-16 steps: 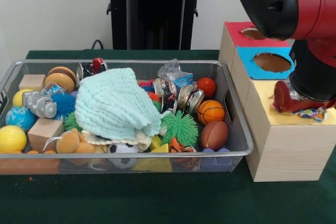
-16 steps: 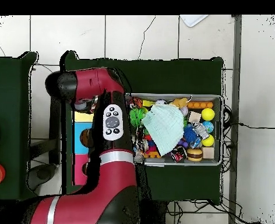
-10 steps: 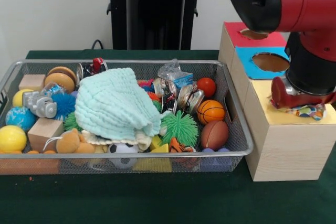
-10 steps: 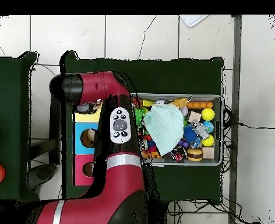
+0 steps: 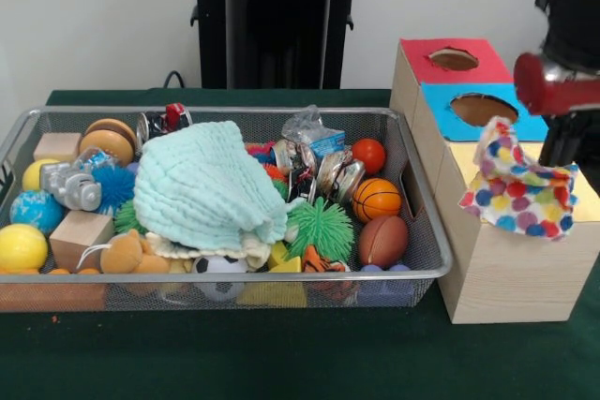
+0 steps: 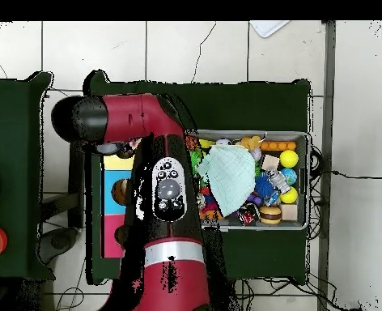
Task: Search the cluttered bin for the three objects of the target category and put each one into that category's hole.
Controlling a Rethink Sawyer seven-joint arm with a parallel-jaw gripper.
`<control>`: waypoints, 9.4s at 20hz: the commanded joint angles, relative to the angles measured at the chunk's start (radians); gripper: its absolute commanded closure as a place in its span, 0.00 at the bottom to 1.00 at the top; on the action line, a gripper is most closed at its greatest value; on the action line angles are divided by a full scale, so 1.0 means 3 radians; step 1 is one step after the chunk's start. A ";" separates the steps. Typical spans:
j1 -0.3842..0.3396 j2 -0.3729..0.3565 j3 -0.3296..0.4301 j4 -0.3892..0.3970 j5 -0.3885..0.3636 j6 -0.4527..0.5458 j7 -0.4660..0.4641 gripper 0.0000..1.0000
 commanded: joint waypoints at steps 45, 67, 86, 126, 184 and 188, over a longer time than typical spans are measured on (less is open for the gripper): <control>-0.0164 -0.0224 0.0104 0.0266 -0.0504 0.0046 -0.0109 1.00; -0.0411 -0.0169 0.0369 0.0687 -0.0559 -0.0577 -0.0168 1.00; -0.0057 -0.0189 0.0286 0.0579 -0.0341 -0.0548 0.0369 1.00; -0.0089 0.1259 0.0348 -0.0318 -0.0355 -0.0958 0.0233 1.00; -0.0830 -0.0523 0.0807 -0.0229 -0.0490 0.0623 -0.0631 1.00; -0.0906 -0.0548 0.0850 -0.0243 -0.0475 0.0683 -0.0680 1.00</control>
